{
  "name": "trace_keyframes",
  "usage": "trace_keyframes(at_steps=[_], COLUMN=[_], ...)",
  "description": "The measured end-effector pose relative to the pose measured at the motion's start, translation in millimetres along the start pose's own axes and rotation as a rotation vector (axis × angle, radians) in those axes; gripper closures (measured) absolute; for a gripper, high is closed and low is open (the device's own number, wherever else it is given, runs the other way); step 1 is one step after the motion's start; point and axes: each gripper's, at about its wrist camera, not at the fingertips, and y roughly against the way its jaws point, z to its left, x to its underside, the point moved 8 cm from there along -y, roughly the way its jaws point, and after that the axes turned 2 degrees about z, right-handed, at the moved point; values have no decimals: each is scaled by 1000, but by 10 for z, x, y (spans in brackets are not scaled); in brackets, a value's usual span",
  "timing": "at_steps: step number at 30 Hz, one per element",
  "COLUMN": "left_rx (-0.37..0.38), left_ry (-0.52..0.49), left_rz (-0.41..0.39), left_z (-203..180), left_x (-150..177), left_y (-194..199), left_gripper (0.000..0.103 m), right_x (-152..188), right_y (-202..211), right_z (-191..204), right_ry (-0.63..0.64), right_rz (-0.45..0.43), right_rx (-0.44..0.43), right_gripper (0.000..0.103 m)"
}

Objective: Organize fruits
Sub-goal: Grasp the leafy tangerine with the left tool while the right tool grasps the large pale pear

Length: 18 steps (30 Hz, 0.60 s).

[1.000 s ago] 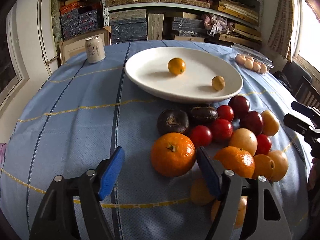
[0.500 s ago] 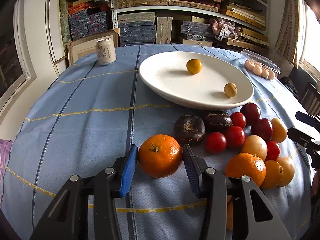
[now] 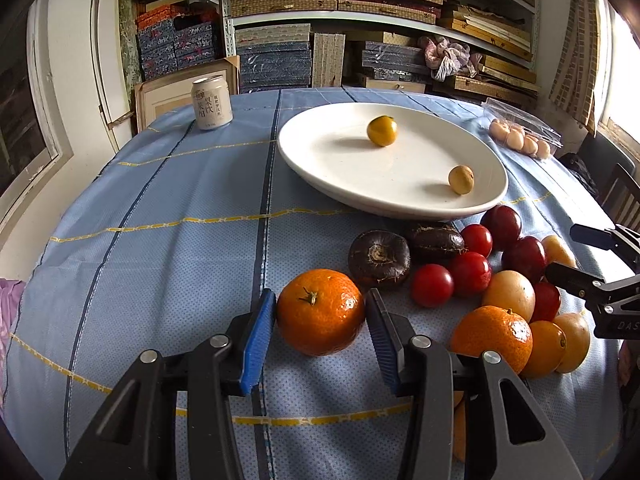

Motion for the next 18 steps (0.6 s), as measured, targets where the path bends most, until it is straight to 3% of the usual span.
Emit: trace_keyframes(at_steps=[9,12,15,18], left_rx=[7,8,9,9], left_ry=[4,4,3,3], left_rz=[3,4,6,7], left_z=[-5,-1,1,0], left_x=[4,16,19,21], left_y=[-8,-13,-20,-30], left_gripper=[56,56,56,56], right_x=[18,43,64,64], right_y=[7,-52,-101,-120], right_z=[-40,-109,-103,-101], right_ry=[-28,-59,-47,-40], right_rz=[4,39,64,66], right_rx=[-33,-15,17,10], right_gripper=[24,36,55,59])
